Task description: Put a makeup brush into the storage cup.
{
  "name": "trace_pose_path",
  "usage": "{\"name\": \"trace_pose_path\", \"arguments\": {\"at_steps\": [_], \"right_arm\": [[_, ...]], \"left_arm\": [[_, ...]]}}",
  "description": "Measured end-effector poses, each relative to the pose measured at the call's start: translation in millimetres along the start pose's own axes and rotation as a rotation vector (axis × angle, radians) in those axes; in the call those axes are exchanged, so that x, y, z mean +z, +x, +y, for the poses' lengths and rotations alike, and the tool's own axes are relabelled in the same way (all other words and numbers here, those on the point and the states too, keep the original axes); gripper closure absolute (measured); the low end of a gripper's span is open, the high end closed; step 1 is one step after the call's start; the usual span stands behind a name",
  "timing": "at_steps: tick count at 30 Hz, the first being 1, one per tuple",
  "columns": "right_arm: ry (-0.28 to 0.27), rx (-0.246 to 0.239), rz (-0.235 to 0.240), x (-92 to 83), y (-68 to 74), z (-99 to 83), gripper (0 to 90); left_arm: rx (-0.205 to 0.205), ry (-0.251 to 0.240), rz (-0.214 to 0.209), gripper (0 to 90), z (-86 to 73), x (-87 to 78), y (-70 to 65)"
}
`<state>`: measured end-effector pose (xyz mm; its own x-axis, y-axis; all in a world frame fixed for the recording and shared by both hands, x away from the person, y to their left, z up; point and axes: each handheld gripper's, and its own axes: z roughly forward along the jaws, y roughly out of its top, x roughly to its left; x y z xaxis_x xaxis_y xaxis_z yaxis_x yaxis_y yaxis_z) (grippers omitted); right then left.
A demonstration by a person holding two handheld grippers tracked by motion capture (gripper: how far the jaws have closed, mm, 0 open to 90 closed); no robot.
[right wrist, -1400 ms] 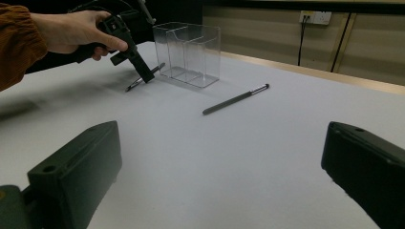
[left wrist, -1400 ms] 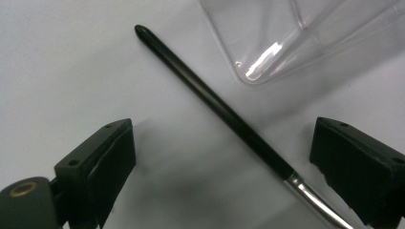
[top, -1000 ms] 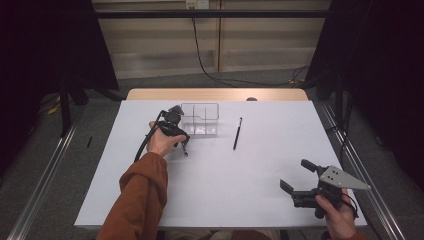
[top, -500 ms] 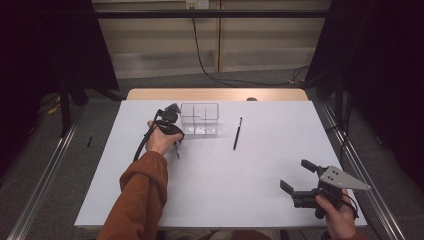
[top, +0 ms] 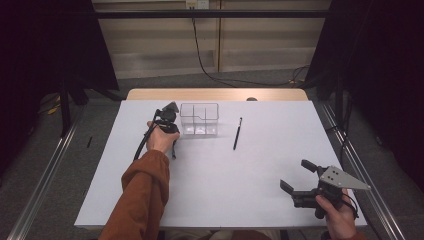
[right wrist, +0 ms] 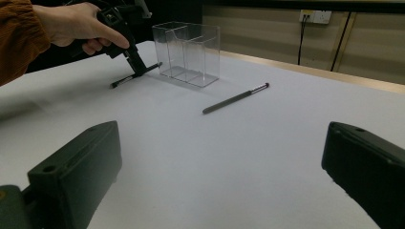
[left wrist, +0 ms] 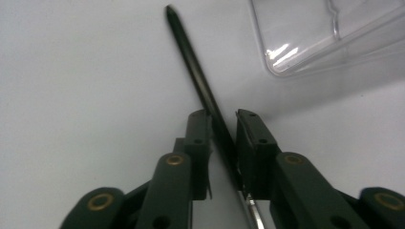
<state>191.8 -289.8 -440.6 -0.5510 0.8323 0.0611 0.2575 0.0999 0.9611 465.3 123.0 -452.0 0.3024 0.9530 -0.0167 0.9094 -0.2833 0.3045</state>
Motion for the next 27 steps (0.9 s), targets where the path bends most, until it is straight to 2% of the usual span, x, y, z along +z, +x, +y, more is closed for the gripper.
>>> {"name": "trace_pose_path", "arguments": {"at_steps": [4, 9, 13, 17, 23, 25, 27], "right_arm": [[0.000, 0.001, 0.000, -0.3, 0.0, -0.1, 0.0], [0.000, 0.004, -0.001, -0.4, 0.1, -0.1, 0.0], [0.000, 0.002, -0.001, -0.5, -0.3, -0.1, 0.0], [-0.001, 0.002, -0.001, -0.2, -0.5, -0.1, 0.0], [-0.001, 0.002, -0.001, -0.2, -0.5, 0.0, 0.0], [-0.001, 0.001, -0.002, -0.3, -0.5, 0.0, 0.0], [-0.001, 0.002, -0.001, -0.2, -0.5, 0.0, 0.0]], "left_arm": [[-0.025, 0.001, 0.005, 83.9, 0.3, 0.4, 1.2], [-0.048, 0.000, 0.006, 84.2, 0.6, 0.4, 1.0], [-0.038, 0.002, 0.000, 84.2, 0.1, -1.0, 2.4], [-0.055, -0.007, -0.045, 84.2, -1.4, -2.0, 8.7], [-0.069, -0.028, -0.063, 84.2, -4.4, -3.7, 15.1], [-0.058, -0.041, -0.075, 84.2, -5.7, -5.9, 18.1], [-0.056, -0.064, -0.116, 84.2, -6.8, -9.6, 17.7]]}}
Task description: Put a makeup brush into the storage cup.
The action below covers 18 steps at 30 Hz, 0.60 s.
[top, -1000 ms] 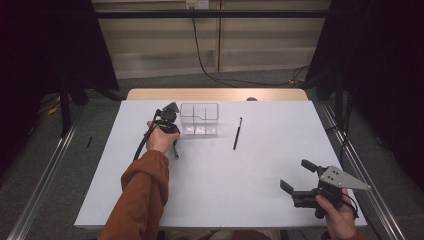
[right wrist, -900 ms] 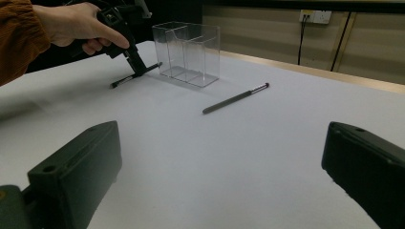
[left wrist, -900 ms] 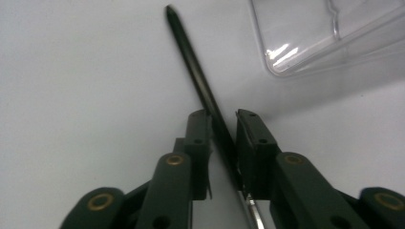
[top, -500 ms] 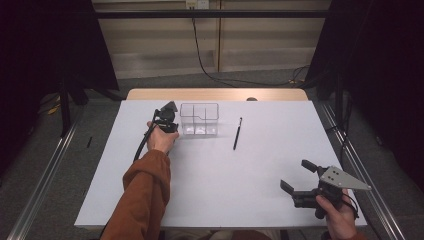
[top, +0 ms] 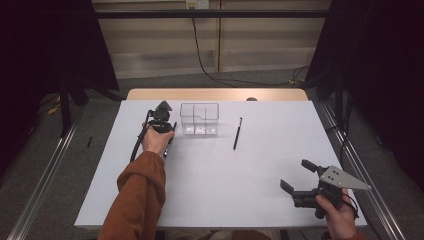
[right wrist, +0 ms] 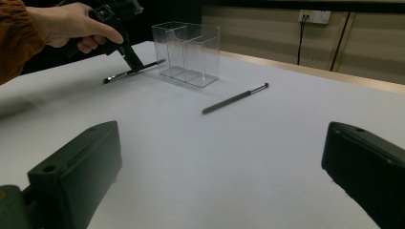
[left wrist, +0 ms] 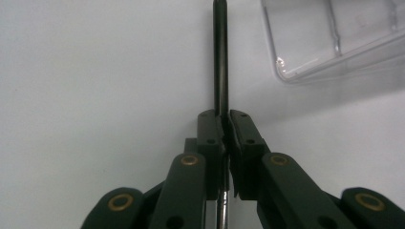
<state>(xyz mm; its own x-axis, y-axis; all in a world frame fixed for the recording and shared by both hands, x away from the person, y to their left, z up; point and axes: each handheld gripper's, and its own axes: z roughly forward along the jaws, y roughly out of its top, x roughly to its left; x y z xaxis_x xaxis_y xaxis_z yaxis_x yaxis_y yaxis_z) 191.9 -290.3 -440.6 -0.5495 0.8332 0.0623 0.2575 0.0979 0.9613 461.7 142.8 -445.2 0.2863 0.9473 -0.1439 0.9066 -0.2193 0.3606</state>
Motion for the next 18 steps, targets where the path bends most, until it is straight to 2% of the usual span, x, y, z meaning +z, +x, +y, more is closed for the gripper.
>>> {"name": "trace_pose_path", "arguments": {"at_steps": [2, 3, 4, 6, 9, 12, 18], "right_arm": [[0.001, -0.001, -0.001, 0.1, -0.1, 0.0, 0.0], [0.002, -0.001, -0.002, 0.1, -0.1, 0.0, 0.0], [0.002, -0.001, -0.002, 0.1, -0.1, 0.0, 0.0], [0.001, -0.002, -0.002, 0.0, 0.1, 0.1, 0.0], [0.002, 0.000, -0.003, 0.1, -0.1, 0.1, 0.0], [0.001, -0.001, -0.002, 0.2, -0.1, 0.1, 0.0], [0.002, 0.001, -0.004, 0.3, -0.1, 0.1, 0.0]], "left_arm": [[0.025, -0.019, 0.001, 84.2, -0.6, -4.5, -2.0], [0.022, -0.039, 0.002, 84.2, -1.1, -6.7, -2.0], [0.022, -0.039, 0.002, 84.2, -1.1, -6.7, -2.0], [0.042, -0.069, -0.017, 84.2, -1.8, -9.8, -0.1], [0.038, -0.114, -0.023, 84.2, -3.6, -14.3, 4.0], [0.019, -0.116, -0.030, 84.2, -4.1, -16.3, 7.2], [0.041, -0.167, -0.048, 84.2, -7.5, -23.1, 9.3]]}}
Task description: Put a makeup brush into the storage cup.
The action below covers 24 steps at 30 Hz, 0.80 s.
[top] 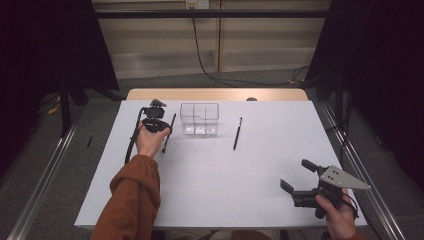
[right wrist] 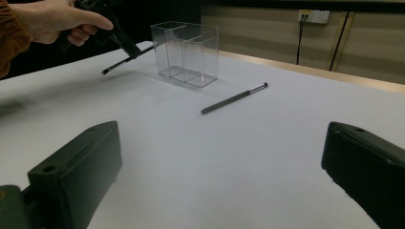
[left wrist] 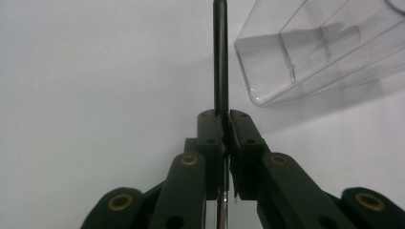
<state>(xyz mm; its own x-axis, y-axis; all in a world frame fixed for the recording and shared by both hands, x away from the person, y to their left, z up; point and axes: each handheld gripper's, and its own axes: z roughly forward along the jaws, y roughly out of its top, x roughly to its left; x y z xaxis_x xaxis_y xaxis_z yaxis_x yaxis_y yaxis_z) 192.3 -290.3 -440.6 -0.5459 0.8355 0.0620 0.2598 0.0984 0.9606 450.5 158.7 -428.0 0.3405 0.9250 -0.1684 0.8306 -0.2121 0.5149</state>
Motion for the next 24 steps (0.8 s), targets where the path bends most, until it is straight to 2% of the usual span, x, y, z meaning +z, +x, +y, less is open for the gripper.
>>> {"name": "trace_pose_path", "arguments": {"at_steps": [1, 2, 4, 6, 8, 10, 21, 24], "right_arm": [[0.000, -0.002, -0.001, 0.0, 0.1, 0.0, 0.0], [0.000, -0.002, -0.001, 0.0, 0.1, 0.0, 0.0], [-0.004, 0.000, 0.000, -0.4, 0.4, 0.2, 0.0], [-0.003, -0.001, 0.002, -0.1, 0.2, 0.2, 0.0], [-0.003, -0.001, 0.002, -0.1, 0.2, 0.2, 0.0], [-0.005, -0.001, 0.003, 0.0, 0.0, 0.3, 0.0], [-0.003, 0.002, 0.001, 0.3, -0.2, 0.4, 0.0], [-0.005, -0.001, 0.003, 0.2, 0.1, 0.5, 0.0]], "left_arm": [[0.011, -0.026, -0.009, 84.2, -1.4, -1.4, -0.3], [0.020, -0.029, -0.008, 84.2, -2.0, -2.9, -0.3], [0.021, -0.047, -0.005, 84.2, -3.4, -6.3, 1.1], [0.022, -0.089, -0.005, 84.1, -4.0, -11.1, 2.9], [0.022, -0.097, -0.004, 84.2, -4.2, -12.6, 3.4], [0.037, -0.132, -0.004, 84.2, -5.6, -16.7, 2.5], [0.028, -0.217, -0.033, 84.2, -10.4, -28.4, 6.6], [0.050, -0.244, -0.053, 84.1, -12.4, -29.7, 6.6]]}}
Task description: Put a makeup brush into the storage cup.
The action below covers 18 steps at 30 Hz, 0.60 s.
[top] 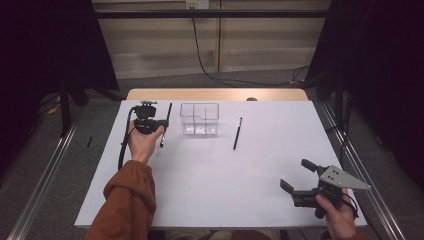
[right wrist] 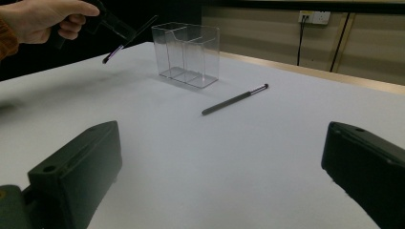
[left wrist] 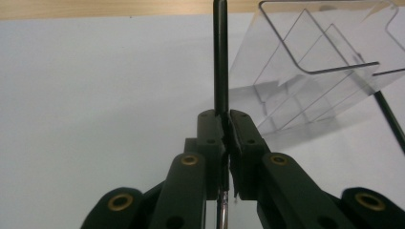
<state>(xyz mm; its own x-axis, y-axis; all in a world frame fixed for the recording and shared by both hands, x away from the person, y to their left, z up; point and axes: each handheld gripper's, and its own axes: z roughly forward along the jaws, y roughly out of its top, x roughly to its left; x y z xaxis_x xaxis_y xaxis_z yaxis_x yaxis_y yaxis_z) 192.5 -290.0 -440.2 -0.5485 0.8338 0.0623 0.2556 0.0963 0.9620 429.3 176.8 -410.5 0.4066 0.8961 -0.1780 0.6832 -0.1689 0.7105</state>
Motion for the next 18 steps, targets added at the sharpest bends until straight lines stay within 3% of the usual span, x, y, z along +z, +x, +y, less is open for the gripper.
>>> {"name": "trace_pose_path", "arguments": {"at_steps": [7, 12, 18], "right_arm": [[-0.002, 0.002, -0.001, -0.3, -0.3, 0.0, 0.0], [0.001, -0.001, -0.002, 0.1, 0.0, -0.1, 0.0], [0.002, 0.000, -0.003, 0.2, -0.2, -0.2, 0.0]], "left_arm": [[0.031, -0.060, -0.007, 84.2, -2.2, -8.8, -0.3], [0.016, -0.108, -0.048, 84.1, -3.6, -15.6, -0.9], [0.042, -0.160, -0.085, 84.1, -4.3, -22.1, -6.7]]}}
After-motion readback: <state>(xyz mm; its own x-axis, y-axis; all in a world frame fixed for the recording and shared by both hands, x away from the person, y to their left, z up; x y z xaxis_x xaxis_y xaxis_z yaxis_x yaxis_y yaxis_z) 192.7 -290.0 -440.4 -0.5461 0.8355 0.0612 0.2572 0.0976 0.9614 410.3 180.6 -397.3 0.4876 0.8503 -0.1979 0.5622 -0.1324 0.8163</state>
